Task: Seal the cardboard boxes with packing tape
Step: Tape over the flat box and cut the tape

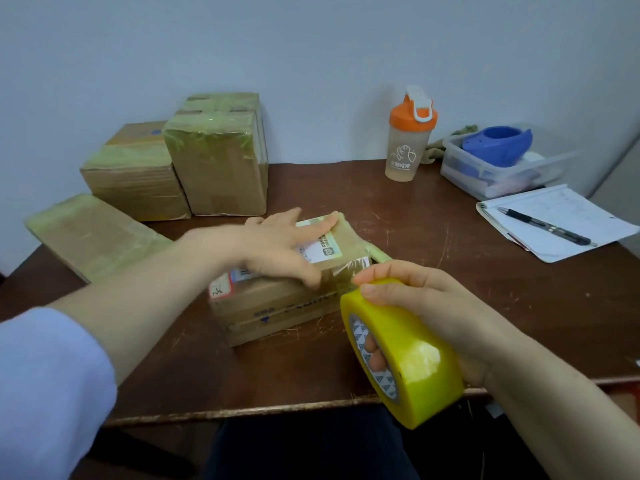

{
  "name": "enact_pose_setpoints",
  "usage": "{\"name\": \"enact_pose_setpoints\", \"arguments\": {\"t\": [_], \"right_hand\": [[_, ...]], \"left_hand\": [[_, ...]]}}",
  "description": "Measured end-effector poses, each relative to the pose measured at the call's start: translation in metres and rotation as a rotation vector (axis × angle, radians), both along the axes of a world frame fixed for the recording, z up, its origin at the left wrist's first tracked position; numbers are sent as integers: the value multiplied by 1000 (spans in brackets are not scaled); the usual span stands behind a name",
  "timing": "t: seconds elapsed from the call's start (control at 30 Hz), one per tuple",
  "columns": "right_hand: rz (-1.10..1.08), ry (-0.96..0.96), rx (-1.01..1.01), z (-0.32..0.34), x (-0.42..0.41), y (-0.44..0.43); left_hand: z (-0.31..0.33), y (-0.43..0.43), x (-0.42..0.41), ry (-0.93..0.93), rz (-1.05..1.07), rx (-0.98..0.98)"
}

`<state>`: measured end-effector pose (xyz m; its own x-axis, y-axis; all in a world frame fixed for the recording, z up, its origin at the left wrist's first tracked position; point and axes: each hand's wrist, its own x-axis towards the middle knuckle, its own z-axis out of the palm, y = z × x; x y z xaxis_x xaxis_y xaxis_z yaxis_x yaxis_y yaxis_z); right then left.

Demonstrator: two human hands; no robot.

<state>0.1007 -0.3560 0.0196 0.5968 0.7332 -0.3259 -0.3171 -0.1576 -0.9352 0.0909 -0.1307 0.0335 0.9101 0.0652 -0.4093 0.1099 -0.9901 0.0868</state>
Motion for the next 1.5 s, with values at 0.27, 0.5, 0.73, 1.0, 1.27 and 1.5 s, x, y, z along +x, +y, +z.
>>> {"name": "enact_pose_setpoints", "arguments": {"t": [0.27, 0.5, 0.73, 1.0, 1.27, 1.5], "right_hand": [[15, 27, 20, -5, 10, 5], [49, 39, 56, -8, 14, 3], [63, 67, 72, -7, 14, 1], [66, 63, 101, -9, 17, 3], [58, 57, 64, -8, 16, 4], [46, 56, 45, -7, 15, 2]], "left_hand": [[-29, -51, 44, -340, -85, 61], [-27, -46, 41, -406, -389, -3], [-15, -46, 46, -296, -308, -173], [-27, -44, 38, -404, -361, -64], [-18, -50, 38, -384, -286, -248], [20, -11, 3, -49, 8, -101]]}}
